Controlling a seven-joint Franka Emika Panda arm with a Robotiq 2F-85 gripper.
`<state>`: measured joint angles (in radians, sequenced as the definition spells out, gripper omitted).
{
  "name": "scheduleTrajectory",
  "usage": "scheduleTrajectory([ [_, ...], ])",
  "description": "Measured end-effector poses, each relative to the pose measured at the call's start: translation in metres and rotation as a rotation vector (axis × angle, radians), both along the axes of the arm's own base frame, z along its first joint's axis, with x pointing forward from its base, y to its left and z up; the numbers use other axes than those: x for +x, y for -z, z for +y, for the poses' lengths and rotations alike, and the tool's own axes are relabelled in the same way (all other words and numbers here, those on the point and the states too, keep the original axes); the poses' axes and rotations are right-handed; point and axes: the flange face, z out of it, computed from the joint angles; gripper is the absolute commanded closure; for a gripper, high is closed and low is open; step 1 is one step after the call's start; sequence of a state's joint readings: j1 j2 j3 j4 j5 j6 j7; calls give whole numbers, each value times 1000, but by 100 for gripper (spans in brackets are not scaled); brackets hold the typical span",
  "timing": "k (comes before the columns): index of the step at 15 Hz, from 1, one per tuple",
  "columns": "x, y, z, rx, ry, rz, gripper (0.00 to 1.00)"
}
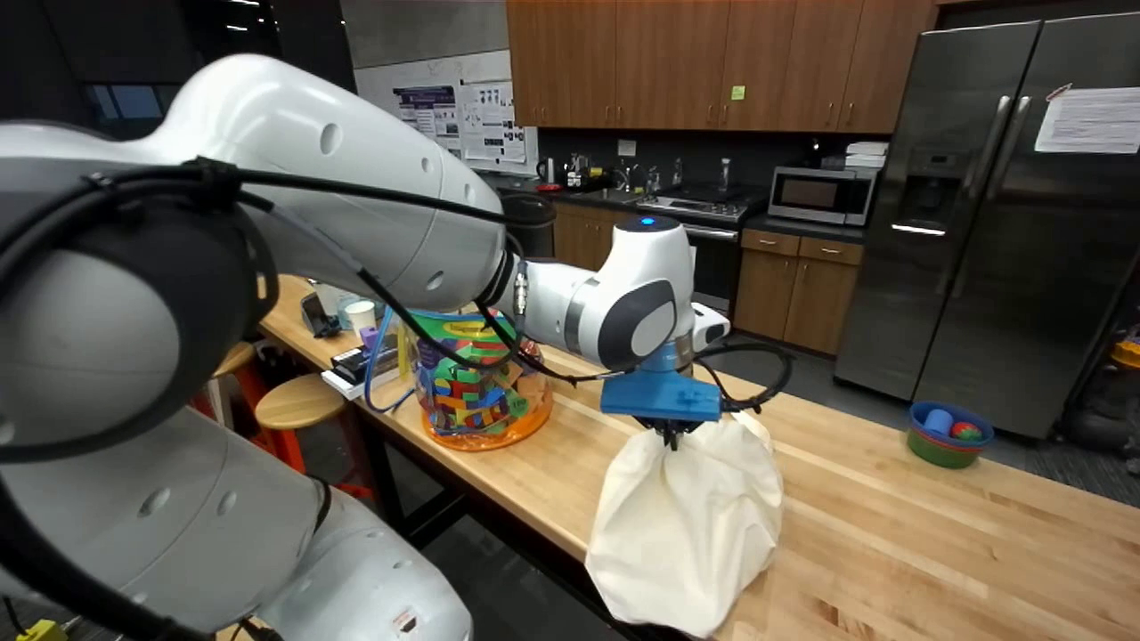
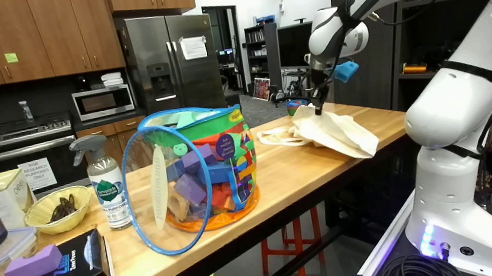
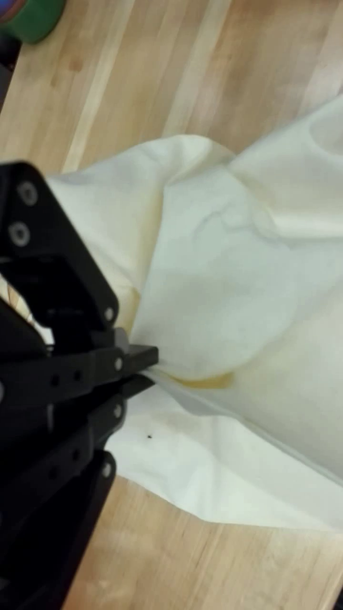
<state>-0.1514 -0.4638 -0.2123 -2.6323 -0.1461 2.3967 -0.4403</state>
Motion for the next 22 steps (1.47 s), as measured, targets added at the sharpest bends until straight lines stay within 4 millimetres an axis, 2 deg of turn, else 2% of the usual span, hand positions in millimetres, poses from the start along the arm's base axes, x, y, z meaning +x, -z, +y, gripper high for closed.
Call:
scheduleTrajectory([
  [5, 25, -7, 79, 29, -155, -20, 99],
  [8, 42, -16, 107, 52, -199, -37, 99],
  [10, 56, -21, 112, 58, -207, -45, 99],
  [14, 87, -39, 107, 38, -213, -77, 99],
  [18, 118, -76, 101, 10, -236, -134, 99],
  [22, 141, -118, 108, -25, -274, -172, 99],
])
